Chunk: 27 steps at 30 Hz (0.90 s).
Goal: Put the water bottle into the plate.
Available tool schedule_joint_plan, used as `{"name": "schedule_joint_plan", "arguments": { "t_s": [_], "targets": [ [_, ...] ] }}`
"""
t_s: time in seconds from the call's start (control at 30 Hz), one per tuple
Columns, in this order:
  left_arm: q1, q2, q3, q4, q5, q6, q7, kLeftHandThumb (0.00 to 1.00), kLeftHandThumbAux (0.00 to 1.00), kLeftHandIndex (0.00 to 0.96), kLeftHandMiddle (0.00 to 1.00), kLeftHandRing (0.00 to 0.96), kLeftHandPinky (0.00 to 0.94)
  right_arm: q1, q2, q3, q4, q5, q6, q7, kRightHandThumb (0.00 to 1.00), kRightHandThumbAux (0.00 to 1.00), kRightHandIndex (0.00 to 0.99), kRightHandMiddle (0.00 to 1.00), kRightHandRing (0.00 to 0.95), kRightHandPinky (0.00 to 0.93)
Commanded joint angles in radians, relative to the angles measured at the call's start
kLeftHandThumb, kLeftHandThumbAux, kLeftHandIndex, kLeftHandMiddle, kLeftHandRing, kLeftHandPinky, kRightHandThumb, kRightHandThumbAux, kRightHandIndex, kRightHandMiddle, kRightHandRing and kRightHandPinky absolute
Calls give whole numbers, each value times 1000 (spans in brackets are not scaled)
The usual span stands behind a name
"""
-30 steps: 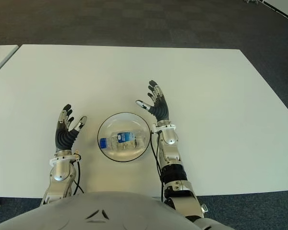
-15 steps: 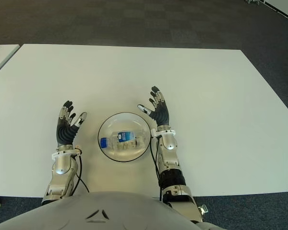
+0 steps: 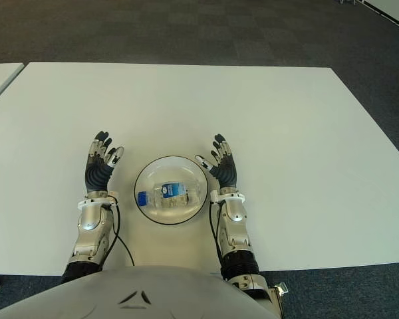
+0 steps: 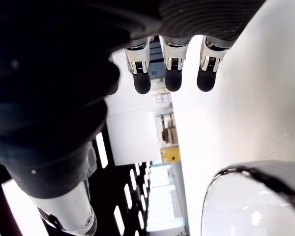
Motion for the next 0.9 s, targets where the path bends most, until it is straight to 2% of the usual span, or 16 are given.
{"name": "schedule_joint_plan", "arguments": {
  "t_s": [0.03,0.33,0.6,0.9],
  "targets": [
    [-22,-5,16,28,-56,-5,-57,213,650,68,77,65,114,24,70,21,-12,-2,21,-22,176,839,21,32,32,79],
    [-34,0,32,26,-66,13,-82,246,678,63,79,73,127,44,69,54,-19,-33,6,-60,173,874,20,29,37,89],
    [-35,7,38,17,-58,11,-83,232,723,59,82,84,137,60,68,75,-27,-32,1,-71,157,889,22,32,45,97],
    [-44,1,59,19,-97,32,-108,226,720,58,83,92,139,74,72,90,-45,-37,14,-106,149,886,25,36,52,105]
  ]
}}
